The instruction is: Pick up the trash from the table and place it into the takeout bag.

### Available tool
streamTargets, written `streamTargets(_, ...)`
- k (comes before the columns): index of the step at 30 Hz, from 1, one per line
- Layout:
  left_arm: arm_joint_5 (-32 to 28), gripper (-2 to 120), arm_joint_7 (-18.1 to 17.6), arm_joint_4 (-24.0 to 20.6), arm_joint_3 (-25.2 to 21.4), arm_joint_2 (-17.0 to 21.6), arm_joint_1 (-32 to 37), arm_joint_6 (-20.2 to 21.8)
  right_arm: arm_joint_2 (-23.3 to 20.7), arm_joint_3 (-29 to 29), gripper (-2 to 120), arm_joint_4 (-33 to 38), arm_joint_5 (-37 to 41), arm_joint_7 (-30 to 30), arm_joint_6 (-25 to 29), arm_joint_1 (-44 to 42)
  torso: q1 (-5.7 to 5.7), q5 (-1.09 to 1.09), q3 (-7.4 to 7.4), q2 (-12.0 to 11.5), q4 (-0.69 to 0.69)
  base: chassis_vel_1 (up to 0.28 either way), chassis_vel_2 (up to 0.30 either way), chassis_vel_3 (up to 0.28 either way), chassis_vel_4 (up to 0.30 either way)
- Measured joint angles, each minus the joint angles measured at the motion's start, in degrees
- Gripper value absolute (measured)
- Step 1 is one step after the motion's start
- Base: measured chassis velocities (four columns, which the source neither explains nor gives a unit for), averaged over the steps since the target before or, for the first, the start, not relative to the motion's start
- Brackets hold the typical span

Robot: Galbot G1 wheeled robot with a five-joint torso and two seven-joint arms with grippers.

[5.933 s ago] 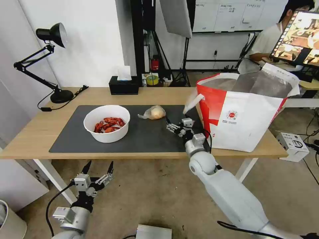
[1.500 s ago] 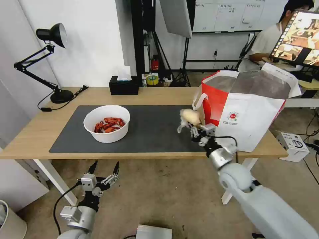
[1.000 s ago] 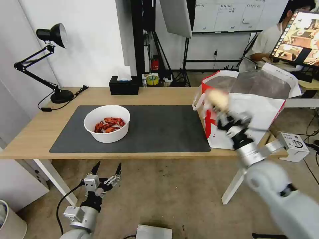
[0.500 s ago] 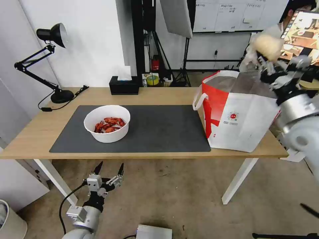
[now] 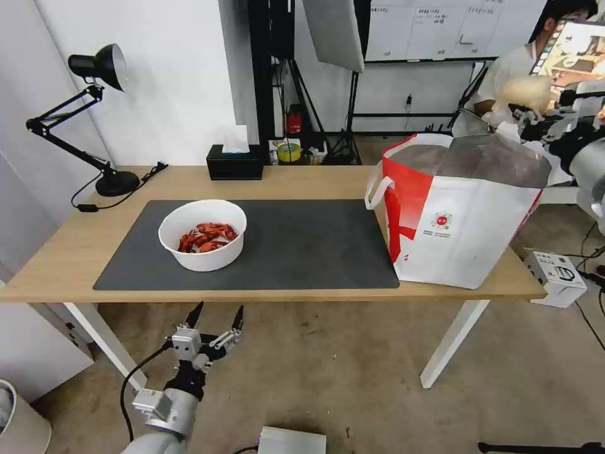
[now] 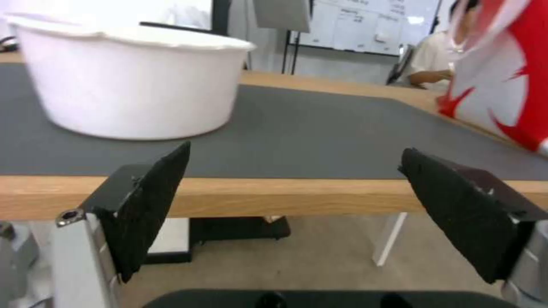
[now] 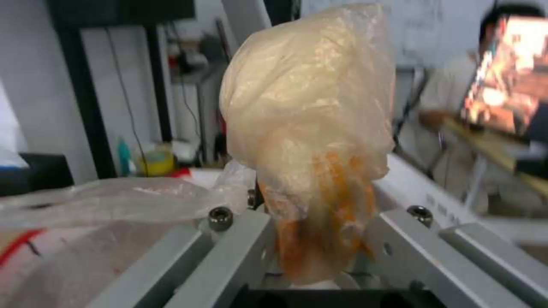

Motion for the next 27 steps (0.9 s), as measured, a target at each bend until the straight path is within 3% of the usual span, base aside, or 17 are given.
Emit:
streamTargets(5, 1.0, 100, 0.2, -0.7, 0.9, -1.2, 0.9, -0.6, 0.7, -3.8, 4, -2.0, 5.8, 4.3, -4.4, 3.7, 0.0, 0.0, 0.0, 0.0, 0.0, 0.0, 0.0, 0.0, 0.0)
streamTargets(14, 0.7, 100, 0.2, -0.8, 0.5, -0.6, 0.8, -0.7, 2.3, -6.1, 4, -2.9, 8.2, 7.6, -6.0, 5.2, 0.01, 0.0, 0.0, 0.0, 0.0, 0.0, 0.0, 0.0, 0.0)
streamTargets(27, 0.1, 100, 0.2, -0.1, 0.4, -0.4, -0.2, -0.7, 2.5, -5.3, 52, -2.4, 8.1, 8.3, -5.6, 3.6, 0.0, 0.0, 0.0, 0.0, -0.01, 0.0, 0.0, 0.0, 0.0)
